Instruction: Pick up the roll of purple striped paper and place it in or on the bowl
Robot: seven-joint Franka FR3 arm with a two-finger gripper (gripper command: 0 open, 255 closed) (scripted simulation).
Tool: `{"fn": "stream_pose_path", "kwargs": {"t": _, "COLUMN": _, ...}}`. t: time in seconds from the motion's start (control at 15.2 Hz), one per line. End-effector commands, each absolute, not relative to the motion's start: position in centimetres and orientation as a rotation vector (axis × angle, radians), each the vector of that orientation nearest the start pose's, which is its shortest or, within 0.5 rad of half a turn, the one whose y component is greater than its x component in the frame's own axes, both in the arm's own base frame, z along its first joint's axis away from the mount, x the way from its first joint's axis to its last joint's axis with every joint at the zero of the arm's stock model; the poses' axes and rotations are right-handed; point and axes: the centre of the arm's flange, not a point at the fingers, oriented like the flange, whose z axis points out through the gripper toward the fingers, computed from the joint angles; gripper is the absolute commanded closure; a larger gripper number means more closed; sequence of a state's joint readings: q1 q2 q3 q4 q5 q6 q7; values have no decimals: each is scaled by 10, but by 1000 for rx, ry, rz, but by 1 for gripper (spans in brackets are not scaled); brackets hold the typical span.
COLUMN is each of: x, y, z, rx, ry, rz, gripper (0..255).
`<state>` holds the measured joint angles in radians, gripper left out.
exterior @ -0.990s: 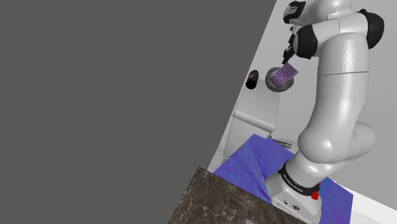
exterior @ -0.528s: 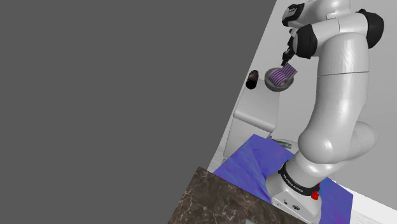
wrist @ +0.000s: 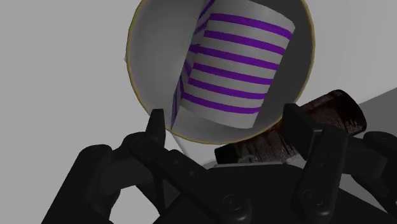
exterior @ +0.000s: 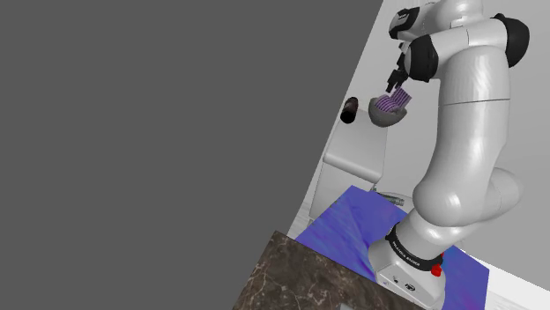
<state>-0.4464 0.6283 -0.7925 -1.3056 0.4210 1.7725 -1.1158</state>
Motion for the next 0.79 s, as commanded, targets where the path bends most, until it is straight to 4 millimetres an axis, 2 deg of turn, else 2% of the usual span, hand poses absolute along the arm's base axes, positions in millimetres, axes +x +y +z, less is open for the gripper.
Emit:
{"fn": "stream_pose_path", "kwargs": {"t": 0.0, "x": 381, "y": -593, "z": 451, "rx": -3157, "ry": 160, "rz": 19, "gripper": 0}}
{"fn": "stream_pose_path", "kwargs": {"t": 0.26, "x": 382, "y": -593, "z": 501, "rx": -3157, "ry": 160, "rz": 19, "gripper": 0}}
{"fn": "stream_pose_path", "kwargs": {"t": 0.73, "x": 382, "y": -593, "z": 501, "rx": -3157, "ry": 160, "rz": 19, "gripper": 0}}
